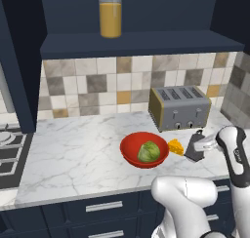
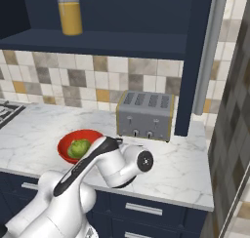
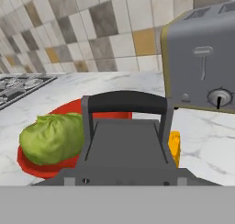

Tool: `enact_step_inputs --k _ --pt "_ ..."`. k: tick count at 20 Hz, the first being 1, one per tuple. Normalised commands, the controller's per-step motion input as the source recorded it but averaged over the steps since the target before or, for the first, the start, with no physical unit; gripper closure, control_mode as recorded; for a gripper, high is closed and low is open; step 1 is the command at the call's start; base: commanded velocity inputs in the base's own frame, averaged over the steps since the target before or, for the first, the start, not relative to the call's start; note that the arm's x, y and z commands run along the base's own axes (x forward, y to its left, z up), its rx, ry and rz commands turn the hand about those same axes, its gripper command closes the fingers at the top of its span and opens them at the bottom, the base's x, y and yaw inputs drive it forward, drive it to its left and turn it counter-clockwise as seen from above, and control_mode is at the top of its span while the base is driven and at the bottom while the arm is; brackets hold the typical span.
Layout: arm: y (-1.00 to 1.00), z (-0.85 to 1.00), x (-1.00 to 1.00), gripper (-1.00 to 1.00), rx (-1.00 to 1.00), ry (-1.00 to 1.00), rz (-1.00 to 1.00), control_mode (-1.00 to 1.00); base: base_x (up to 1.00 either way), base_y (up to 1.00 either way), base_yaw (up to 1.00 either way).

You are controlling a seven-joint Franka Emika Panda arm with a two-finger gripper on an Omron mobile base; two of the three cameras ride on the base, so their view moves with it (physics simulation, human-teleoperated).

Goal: Pick the cheese from the fridge and the cheese grater from the cabinet and place them next to the salad bowl.

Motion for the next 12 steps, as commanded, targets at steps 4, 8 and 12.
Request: enact_step_inputs --k 4,8,12 --pt "0.03 -0.35 0.13 1.00 0.01 -0.01 0.03 -1.00 0.00 0.00 0.00" --pt "0.00 -0.32 0.23 1.00 0.00 -0.03 0.07 -1.00 0.00 0.00 0.00" --pt "0.01 -0.26 0.28 1.00 0.00 -0.06 0.06 -1.00 0.00 0.00 0.00"
